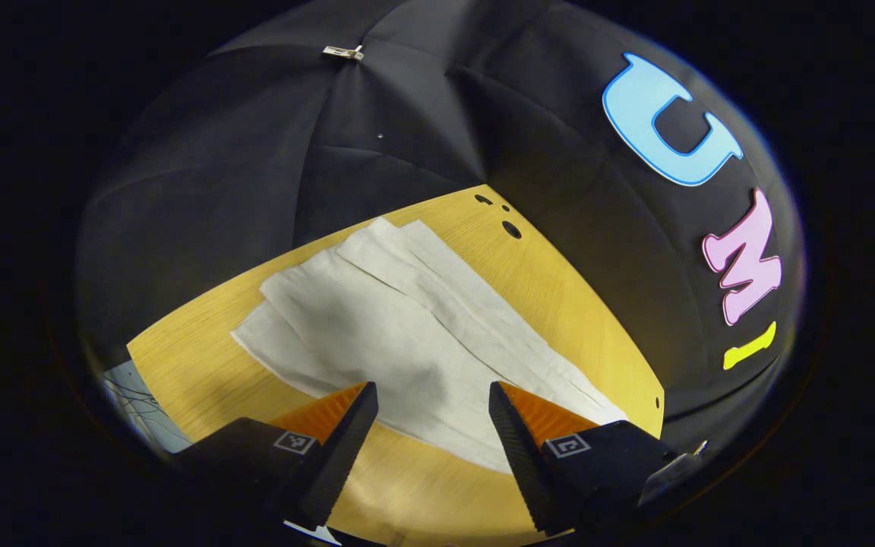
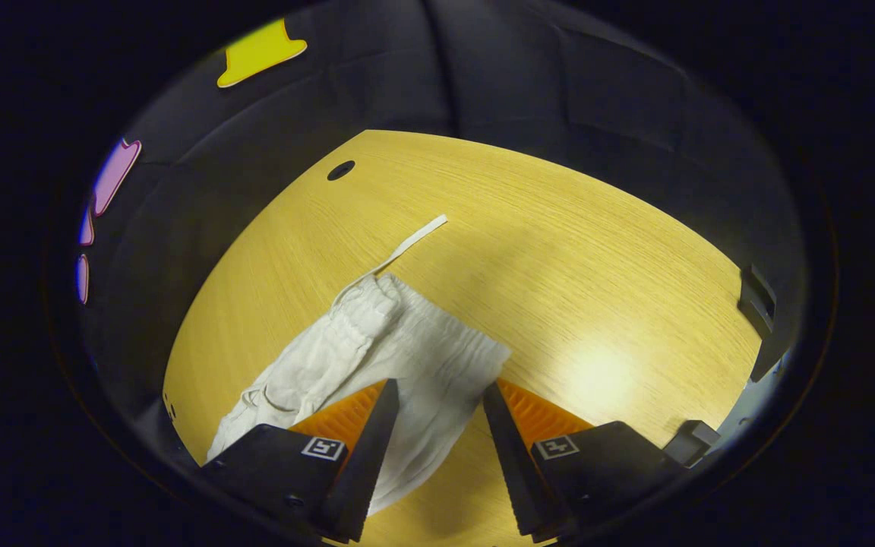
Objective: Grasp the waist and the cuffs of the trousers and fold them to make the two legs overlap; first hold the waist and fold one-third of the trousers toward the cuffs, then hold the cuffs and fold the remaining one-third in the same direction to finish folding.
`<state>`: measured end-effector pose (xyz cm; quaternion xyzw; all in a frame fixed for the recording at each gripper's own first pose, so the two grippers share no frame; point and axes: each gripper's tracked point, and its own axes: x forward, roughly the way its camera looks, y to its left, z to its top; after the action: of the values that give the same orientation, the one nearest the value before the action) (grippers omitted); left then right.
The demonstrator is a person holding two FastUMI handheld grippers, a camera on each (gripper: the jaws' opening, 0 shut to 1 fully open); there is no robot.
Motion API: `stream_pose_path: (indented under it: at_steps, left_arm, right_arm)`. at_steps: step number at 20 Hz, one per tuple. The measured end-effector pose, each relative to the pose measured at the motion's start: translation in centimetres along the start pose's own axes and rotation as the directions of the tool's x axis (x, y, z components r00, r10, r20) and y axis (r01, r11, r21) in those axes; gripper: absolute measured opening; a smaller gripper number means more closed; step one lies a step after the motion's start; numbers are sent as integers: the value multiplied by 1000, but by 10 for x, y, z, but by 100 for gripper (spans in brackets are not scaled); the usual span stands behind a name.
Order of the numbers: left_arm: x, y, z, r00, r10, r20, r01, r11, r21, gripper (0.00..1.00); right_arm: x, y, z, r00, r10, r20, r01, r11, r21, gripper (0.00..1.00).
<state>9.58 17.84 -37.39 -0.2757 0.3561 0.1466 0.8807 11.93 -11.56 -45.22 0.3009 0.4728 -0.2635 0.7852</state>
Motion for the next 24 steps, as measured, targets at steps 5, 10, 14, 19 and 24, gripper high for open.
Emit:
stream_pose_path:
  at_steps: [5, 10, 14, 19, 24]
  left_arm:
    - [9, -5, 9, 1000, -17, 2, 18, 999, -34, 94]
    - [8, 3, 3, 1000, -8, -30, 6, 998, -68, 94]
    - [2, 17, -8, 998, 8, -64, -17, 991, -135, 93]
    - [-4, 31, -23, 994, 36, -99, -53, 983, -176, 93]
    - [11, 33, -18, 993, 46, -106, -65, 981, -184, 92]
  right_arm:
    - [4, 0, -3, 999, -40, 5, 41, 992, -122, 57]
    - [3, 4, -7, 999, 42, -9, -43, 995, -87, 10]
    - [2, 4, -7, 999, 46, 10, -45, 992, -116, 10]
    - [2, 5, -7, 998, 63, 8, -62, 994, -89, 10]
    - [4, 4, -8, 997, 77, 2, -77, 995, -56, 10]
